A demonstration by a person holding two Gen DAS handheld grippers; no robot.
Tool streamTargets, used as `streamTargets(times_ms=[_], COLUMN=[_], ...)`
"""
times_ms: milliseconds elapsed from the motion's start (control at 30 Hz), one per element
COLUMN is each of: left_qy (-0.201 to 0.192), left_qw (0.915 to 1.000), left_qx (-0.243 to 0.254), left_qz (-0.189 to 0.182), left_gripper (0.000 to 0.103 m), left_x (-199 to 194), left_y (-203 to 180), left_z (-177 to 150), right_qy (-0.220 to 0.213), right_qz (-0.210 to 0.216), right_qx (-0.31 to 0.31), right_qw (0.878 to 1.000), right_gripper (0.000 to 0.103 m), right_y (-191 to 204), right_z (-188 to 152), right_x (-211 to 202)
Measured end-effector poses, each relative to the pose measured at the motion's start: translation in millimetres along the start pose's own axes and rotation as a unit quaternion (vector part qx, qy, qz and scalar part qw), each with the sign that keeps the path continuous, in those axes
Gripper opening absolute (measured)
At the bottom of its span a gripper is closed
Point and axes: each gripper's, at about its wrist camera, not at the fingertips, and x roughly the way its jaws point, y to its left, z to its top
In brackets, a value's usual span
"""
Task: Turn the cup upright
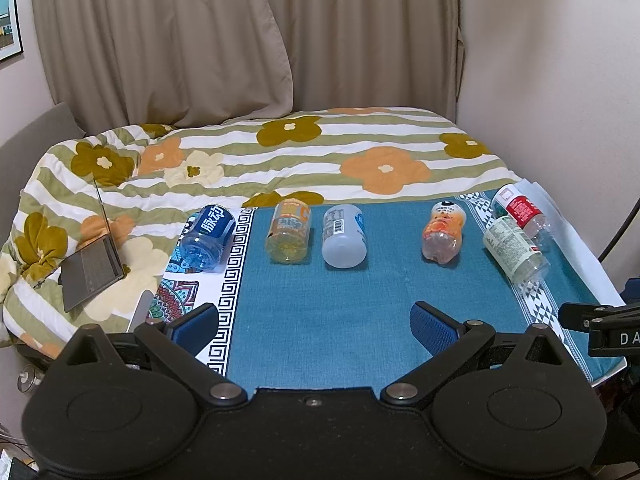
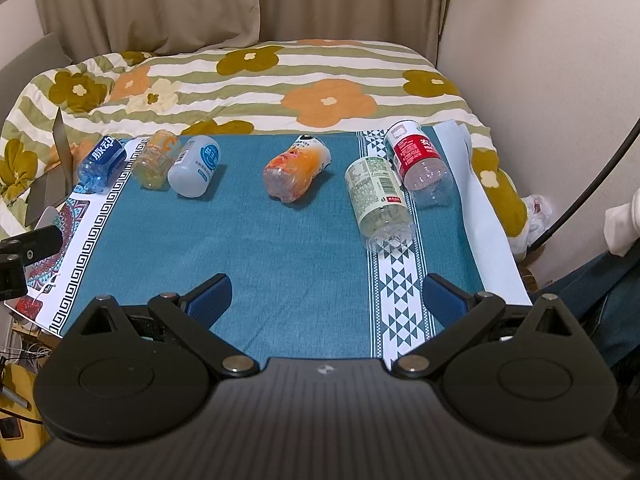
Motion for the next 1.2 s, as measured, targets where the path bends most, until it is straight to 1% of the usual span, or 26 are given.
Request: streamTargets(times_ms=[1033,1200], left_qy=[0.004,0.005], left_qw=[1.0,0.9999], left_qx=[0.0,-0.006], left_qz=[0.003,0.009], left_gripper=[0.103,0.103], left_x=[2.2,1.8], left_y=[-5.1,-6.7], left_z=[-0.9,1.0], right_qy=[0.004,0.007], right_qz=[0.005,0.009], right_qx=[0.004,0.001], right_qw=[1.0,1.0], right_gripper=[0.103,0.103], right_y=[-3.7,-6.7], right_z=[-2.2,0.1], right_x=[5.3,6.2])
